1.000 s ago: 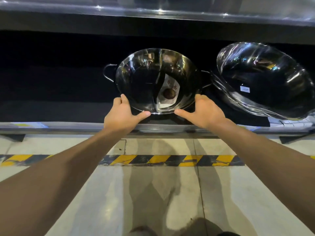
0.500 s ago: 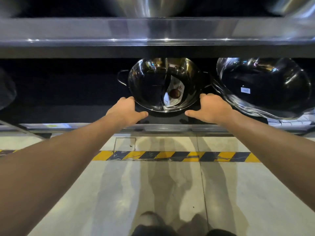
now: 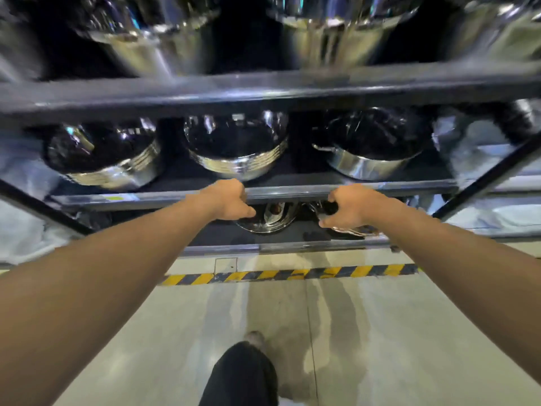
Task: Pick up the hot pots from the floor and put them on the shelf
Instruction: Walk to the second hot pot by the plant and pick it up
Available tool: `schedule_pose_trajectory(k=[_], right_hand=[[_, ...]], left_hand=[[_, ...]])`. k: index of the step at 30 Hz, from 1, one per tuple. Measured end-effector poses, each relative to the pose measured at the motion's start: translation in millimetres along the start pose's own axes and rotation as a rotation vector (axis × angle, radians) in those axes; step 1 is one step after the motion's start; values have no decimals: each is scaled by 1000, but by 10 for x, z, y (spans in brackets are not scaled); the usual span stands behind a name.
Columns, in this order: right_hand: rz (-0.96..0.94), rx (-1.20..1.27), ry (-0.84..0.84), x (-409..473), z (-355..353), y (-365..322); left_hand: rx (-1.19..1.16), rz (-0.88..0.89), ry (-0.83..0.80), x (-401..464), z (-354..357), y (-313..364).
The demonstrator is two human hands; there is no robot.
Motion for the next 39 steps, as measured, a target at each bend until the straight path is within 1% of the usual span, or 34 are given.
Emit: schedule_pose_trajectory(k=[3,7,10,14,17,20,24,30,34,39], right_hand=[[-23,-33,48,-671,-889,-161],[-44,-40,102,-1412,-1910,-357],[-42,-83,153,-2126,-2795,-501],[-22,-137,275,-2950,-3878,-658],[2,-197,344,-3425,-4550,-791],[2,-240,429,-3725,-5109,-965],[-11,-255,510,-3879,-5546,-1240],[-23,-217,550,-3763,-5774,-1586],[-83,-221,536,-3520,-5797,-1955],[-215,-223,507,-3075,-5875,-2584]], left_hand=[[-9,9,15,-732,-822,253],[-46,-8,-32,-1555,-1690,502],[-9,24,29,-2271,-2521,722],[-12,42,126,-3059,-3546,865],[-36,65,193,-3544,-4220,926],[-51,94,236,-3902,-4732,924],[-45,74,294,-4154,-5160,792],[-53,38,332,-4190,-5489,424],[-33,12,374,-4221,-5579,83],[-50,-85,390,-4323,-5699,-527]])
Point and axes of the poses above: each hand's wrist, its own x-axis towards the middle knuckle, its own z-axis out of the palm, y = z × x, the point moved 8 cm from there along x, towards the middle knuckle, and after that the axes turned 8 degrees about -z, right-handed, at the moved point
